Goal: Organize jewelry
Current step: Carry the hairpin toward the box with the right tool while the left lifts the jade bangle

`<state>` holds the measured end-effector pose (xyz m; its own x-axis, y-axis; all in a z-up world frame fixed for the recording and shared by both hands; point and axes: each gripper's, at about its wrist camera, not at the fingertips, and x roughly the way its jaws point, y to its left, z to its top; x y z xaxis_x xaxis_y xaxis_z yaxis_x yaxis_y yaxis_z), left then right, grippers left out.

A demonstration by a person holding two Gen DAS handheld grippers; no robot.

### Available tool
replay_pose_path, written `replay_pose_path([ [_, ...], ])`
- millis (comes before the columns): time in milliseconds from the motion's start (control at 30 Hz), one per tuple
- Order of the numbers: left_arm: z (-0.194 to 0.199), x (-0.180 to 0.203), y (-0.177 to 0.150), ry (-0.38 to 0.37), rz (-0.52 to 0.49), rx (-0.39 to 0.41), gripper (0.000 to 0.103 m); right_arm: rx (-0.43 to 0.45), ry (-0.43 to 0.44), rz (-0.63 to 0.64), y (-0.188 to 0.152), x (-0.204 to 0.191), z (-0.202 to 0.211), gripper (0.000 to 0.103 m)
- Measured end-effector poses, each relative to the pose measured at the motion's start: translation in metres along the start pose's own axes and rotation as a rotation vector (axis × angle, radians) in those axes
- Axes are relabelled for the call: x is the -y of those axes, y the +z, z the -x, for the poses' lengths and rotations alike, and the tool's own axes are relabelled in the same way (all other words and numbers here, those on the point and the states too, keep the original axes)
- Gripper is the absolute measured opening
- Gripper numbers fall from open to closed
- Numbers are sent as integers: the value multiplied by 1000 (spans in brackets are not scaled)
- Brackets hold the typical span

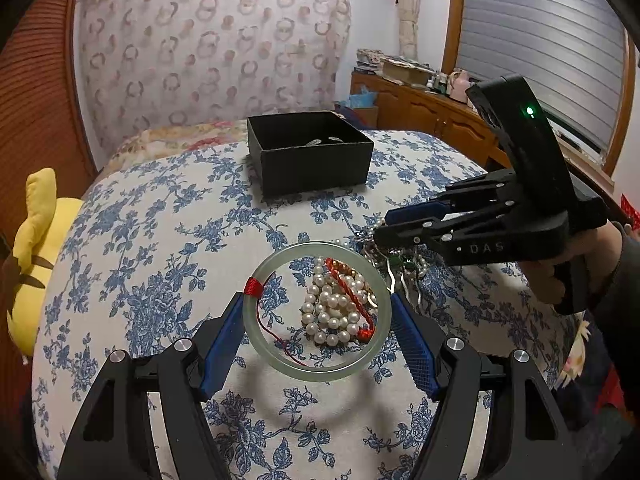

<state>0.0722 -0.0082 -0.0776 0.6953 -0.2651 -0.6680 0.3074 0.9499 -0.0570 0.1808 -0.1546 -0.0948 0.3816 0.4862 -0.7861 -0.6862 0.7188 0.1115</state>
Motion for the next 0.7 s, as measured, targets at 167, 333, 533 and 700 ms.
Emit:
replay_pose_path([
  [167, -1, -1, 0, 0, 7, 0, 69, 1, -14, 39, -6, -8, 3, 20],
  [333, 0, -1, 0, 2, 8, 3, 69, 45, -46, 66, -7, -14, 20, 13],
  [533, 2, -4, 4, 8, 8, 13, 69, 69, -81, 76, -6, -10, 32, 3],
  [700, 3, -5, 4, 8, 13, 15, 69, 72, -64, 77, -6, -10, 32, 3],
])
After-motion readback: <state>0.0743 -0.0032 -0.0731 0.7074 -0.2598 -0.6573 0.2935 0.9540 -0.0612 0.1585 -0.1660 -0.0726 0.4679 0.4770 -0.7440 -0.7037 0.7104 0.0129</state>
